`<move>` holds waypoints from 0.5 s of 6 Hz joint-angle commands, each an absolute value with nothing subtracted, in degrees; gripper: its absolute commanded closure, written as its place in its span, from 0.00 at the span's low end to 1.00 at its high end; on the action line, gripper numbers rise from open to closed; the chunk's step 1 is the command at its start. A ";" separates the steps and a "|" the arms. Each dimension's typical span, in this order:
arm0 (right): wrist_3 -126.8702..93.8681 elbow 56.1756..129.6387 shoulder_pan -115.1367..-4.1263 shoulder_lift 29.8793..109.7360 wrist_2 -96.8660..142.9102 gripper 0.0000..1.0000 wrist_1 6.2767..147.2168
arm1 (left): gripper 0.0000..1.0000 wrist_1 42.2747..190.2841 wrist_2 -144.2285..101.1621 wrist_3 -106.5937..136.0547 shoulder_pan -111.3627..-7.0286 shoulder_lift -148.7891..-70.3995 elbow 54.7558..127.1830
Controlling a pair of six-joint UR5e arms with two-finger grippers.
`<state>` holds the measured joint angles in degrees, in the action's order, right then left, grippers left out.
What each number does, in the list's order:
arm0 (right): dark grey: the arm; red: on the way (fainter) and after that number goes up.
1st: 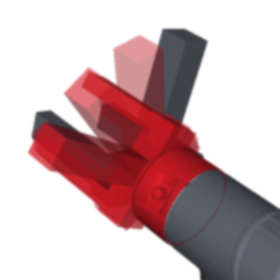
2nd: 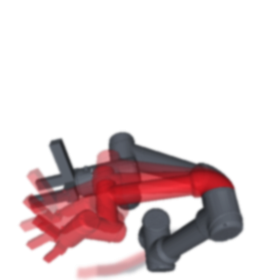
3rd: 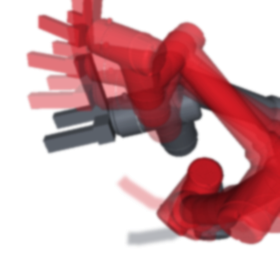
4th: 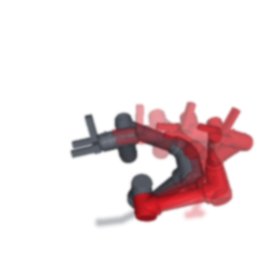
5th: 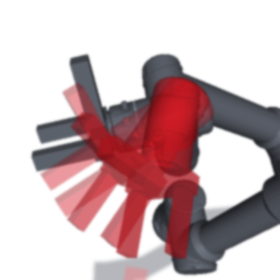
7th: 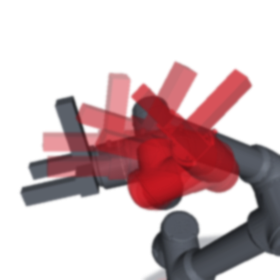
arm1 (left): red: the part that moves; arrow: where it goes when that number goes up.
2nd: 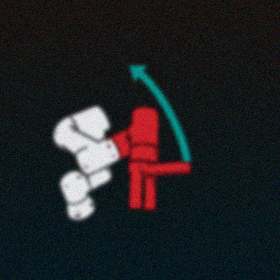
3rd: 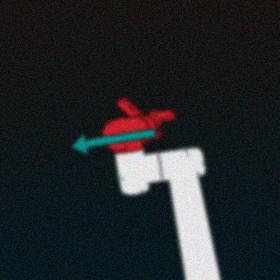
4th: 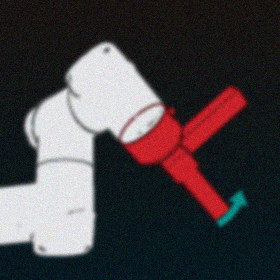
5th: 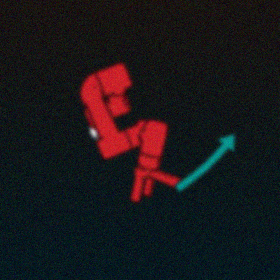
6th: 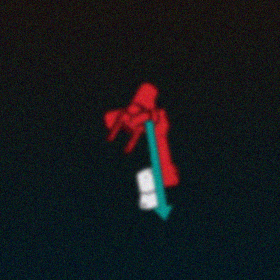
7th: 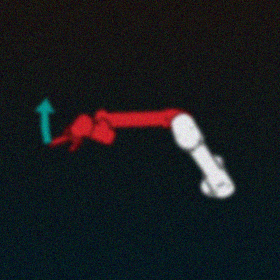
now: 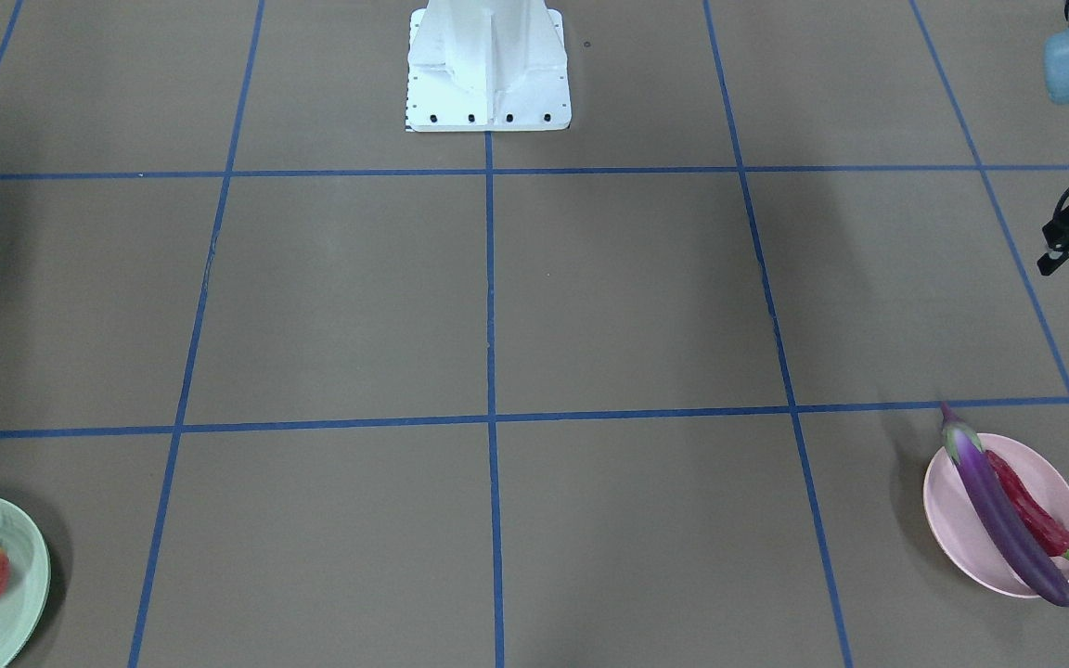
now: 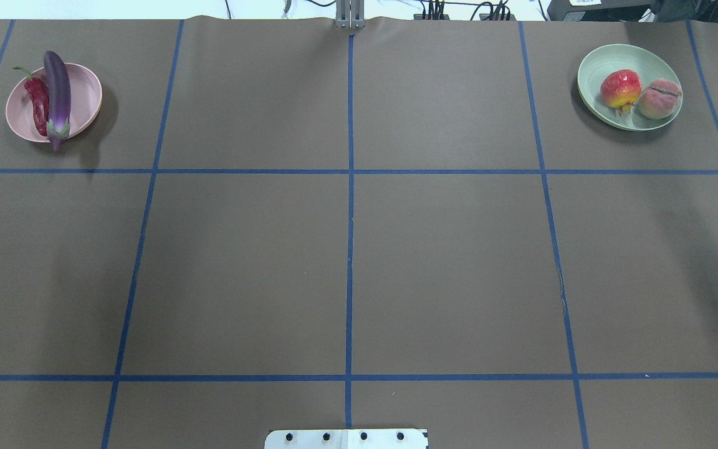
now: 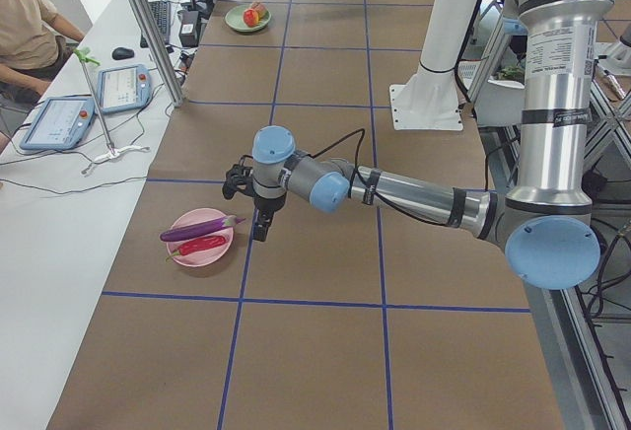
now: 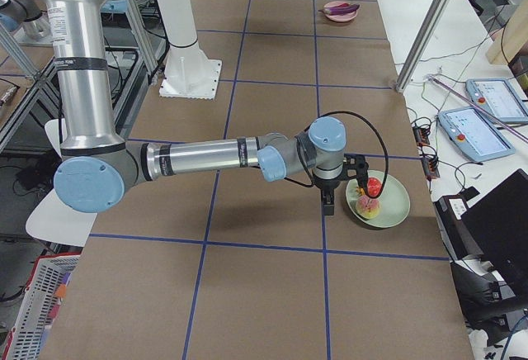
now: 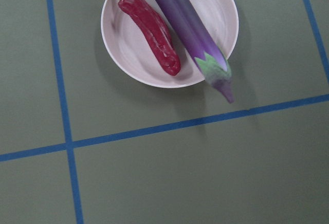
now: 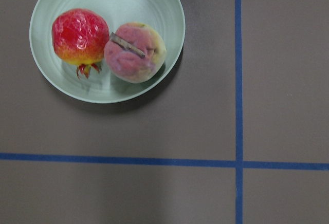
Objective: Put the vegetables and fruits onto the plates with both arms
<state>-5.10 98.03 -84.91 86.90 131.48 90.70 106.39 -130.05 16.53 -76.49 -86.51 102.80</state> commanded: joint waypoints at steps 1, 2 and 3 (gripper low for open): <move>3.33 102.47 -87.62 87.45 131.05 0.00 102.19 | 0.00 106.26 -127.29 13.90 -77.87 -81.94 103.44; 3.34 102.22 -87.54 88.06 131.04 0.00 102.13 | 0.00 102.43 -128.05 12.32 -78.13 -81.65 103.36; 3.17 101.78 -87.37 87.81 131.57 0.00 101.95 | 0.00 95.69 -131.80 12.13 -78.40 -82.17 104.93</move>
